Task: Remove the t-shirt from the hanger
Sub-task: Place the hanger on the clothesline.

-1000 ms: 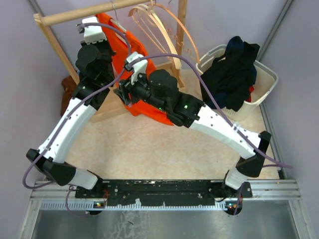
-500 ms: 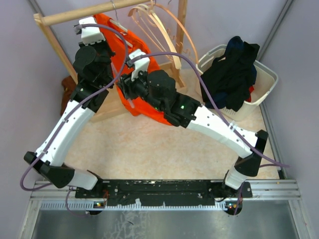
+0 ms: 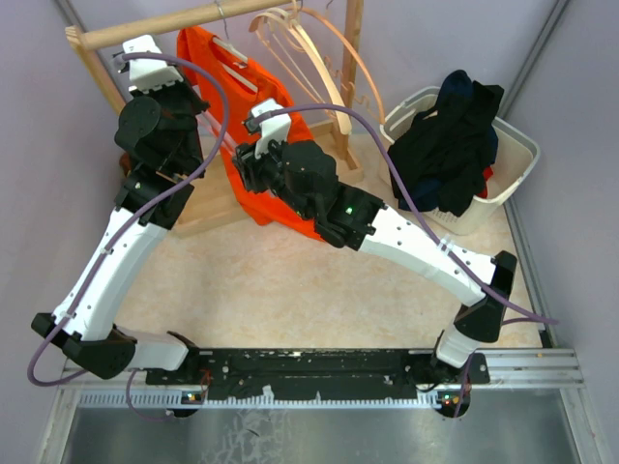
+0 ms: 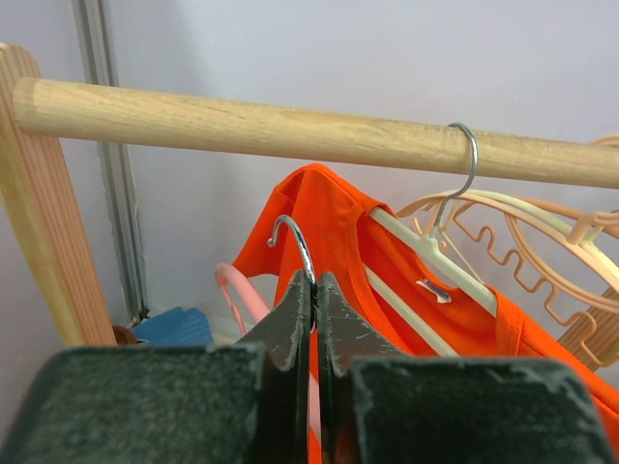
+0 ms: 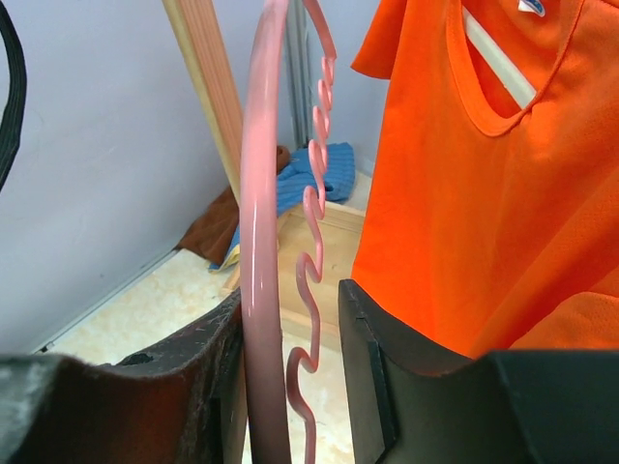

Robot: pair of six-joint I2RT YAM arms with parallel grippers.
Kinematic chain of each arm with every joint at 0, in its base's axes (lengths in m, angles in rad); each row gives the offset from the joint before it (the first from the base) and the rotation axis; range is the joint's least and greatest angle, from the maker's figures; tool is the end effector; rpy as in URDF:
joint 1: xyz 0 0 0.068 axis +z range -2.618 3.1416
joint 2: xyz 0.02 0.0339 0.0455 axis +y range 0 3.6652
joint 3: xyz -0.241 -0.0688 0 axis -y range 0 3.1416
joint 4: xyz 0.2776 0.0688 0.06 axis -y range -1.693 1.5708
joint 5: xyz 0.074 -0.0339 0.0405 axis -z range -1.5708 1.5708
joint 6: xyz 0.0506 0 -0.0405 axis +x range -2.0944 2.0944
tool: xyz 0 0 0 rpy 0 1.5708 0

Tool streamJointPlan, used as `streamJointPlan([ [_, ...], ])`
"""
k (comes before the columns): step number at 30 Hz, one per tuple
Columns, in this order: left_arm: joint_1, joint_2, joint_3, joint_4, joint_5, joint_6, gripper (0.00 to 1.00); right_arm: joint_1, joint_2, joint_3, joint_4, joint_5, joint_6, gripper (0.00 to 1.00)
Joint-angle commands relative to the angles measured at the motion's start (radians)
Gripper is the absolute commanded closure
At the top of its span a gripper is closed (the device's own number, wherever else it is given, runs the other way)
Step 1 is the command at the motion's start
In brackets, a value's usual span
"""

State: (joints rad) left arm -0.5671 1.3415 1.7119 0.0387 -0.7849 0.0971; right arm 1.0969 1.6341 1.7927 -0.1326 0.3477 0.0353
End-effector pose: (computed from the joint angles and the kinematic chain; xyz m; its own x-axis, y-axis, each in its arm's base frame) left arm 0.2748 -0.1326 0.5483 0.3178 -0.1211 -0.9404 -0.1986 0.9613 -0.1909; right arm 0.2077 0.3671 0.4603 -0.0122 0.0490 -0.9987 -0.6811 0.7309 0.0441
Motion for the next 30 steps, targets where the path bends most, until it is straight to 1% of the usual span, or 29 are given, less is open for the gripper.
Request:
streamJointPlan([
  [1, -0.008, -0.022, 0.011, -0.033, 0.038, -0.034, 1.0, 0.008, 0.002, 0.015, 0.077, 0.03, -0.032, 0.63],
  [4, -0.01, -0.019, 0.013, -0.06, 0.054, -0.044, 1.0, 0.008, 0.007, 0.027, 0.081, 0.008, -0.048, 0.65],
  [6, -0.01, -0.016, 0.017, -0.08, 0.064, -0.054, 1.0, 0.008, 0.009, 0.028, 0.086, -0.01, -0.06, 0.69],
  [10, -0.01, -0.011, 0.03, -0.105, 0.084, -0.06, 1.0, 0.008, 0.006, 0.017, 0.103, -0.036, -0.077, 0.85],
  [13, -0.01, 0.006, 0.058, -0.132, 0.096, -0.055, 1.0, 0.008, -0.015, -0.028, 0.147, -0.072, -0.087, 0.98],
  [14, -0.01, 0.012, 0.069, -0.141, 0.103, -0.051, 1.0, 0.008, -0.023, -0.042, 0.163, -0.082, -0.089, 1.0],
  [17, -0.01, 0.032, 0.104, -0.168, 0.126, -0.039, 1.0, 0.008, -0.048, -0.082, 0.204, -0.085, -0.082, 1.0],
  [18, -0.01, 0.038, 0.116, -0.175, 0.133, -0.035, 0.97, 0.008, -0.056, -0.094, 0.221, -0.085, -0.079, 1.0],
  [19, -0.01, 0.044, 0.128, -0.184, 0.138, -0.032, 0.92, 0.007, -0.065, -0.109, 0.244, -0.082, -0.078, 1.0],
  [21, -0.01, 0.05, 0.146, -0.199, 0.153, -0.028, 0.77, 0.006, -0.086, -0.139, 0.293, -0.069, -0.078, 1.0],
  [25, -0.01, 0.035, 0.152, -0.213, 0.165, -0.022, 0.55, -0.003, -0.096, -0.164, 0.378, -0.046, -0.088, 1.0],
  [28, -0.01, 0.009, 0.148, -0.231, 0.159, -0.013, 0.45, -0.029, -0.077, -0.13, 0.386, -0.065, -0.074, 1.0],
  [30, -0.01, -0.017, 0.136, -0.238, 0.147, -0.008, 0.4, -0.052, -0.06, -0.102, 0.395, -0.091, -0.054, 1.0],
])
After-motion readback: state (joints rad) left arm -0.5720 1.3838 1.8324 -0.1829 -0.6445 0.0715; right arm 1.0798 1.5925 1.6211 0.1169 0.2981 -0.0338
